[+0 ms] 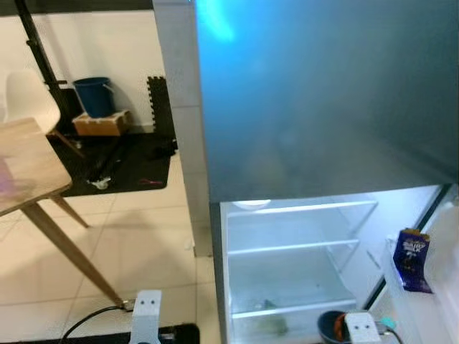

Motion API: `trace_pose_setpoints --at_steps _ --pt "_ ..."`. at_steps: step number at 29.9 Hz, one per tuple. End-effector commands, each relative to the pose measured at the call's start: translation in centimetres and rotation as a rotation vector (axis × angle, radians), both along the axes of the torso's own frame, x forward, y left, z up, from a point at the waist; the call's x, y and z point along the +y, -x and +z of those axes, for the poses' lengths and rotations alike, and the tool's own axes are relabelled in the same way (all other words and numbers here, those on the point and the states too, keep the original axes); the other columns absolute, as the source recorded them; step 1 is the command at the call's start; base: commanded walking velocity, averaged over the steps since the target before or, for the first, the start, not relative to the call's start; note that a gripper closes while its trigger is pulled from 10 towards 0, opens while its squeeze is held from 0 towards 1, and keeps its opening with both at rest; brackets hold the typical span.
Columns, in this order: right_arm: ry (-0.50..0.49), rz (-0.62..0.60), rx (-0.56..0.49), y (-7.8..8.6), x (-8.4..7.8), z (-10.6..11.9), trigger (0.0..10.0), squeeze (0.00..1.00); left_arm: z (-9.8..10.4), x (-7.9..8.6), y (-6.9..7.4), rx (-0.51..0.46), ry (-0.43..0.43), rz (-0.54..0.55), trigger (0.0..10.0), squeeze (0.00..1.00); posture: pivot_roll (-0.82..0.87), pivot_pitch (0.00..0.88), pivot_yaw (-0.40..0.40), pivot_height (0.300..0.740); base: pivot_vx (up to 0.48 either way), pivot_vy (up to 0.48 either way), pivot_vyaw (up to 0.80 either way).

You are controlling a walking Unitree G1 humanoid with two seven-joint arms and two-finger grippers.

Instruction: Restocking fridge

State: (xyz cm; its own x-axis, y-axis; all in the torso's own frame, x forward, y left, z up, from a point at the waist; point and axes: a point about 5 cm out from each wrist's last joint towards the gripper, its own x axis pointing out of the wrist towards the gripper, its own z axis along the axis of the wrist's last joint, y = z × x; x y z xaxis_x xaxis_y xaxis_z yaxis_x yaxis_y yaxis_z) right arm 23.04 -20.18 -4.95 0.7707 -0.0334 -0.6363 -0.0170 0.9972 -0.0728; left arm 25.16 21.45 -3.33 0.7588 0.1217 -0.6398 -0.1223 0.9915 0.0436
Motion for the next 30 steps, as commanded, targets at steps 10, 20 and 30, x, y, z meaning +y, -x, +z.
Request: trace_pose_setpoints --at_steps 10,20,30 --pt "-0.01 -0.013 0.01 0.3 -0.3 -0.2 10.0 0.0 -0.4 0.4 0.7 0.015 -0.011 0.014 10.0 0.0 -0.06 0.116 0.012 0.74 0.0 0.0 0.0" --pt "0.008 0.014 0.08 1.1 -0.1 -0.9 10.0 0.0 -1.0 0.0 1.2 0.064 -0.027 -0.035 10.0 0.0 -0.05 0.117 0.001 0.74 0.0 0.0 0.0" --pt "0.057 0.027 0.211 3.8 -0.8 -2.5 10.0 0.0 -3.4 1.8 5.4 0.226 -0.028 0.025 10.0 0.0 -0.05 0.103 0.01 0.74 0.0 0.0 0.0"
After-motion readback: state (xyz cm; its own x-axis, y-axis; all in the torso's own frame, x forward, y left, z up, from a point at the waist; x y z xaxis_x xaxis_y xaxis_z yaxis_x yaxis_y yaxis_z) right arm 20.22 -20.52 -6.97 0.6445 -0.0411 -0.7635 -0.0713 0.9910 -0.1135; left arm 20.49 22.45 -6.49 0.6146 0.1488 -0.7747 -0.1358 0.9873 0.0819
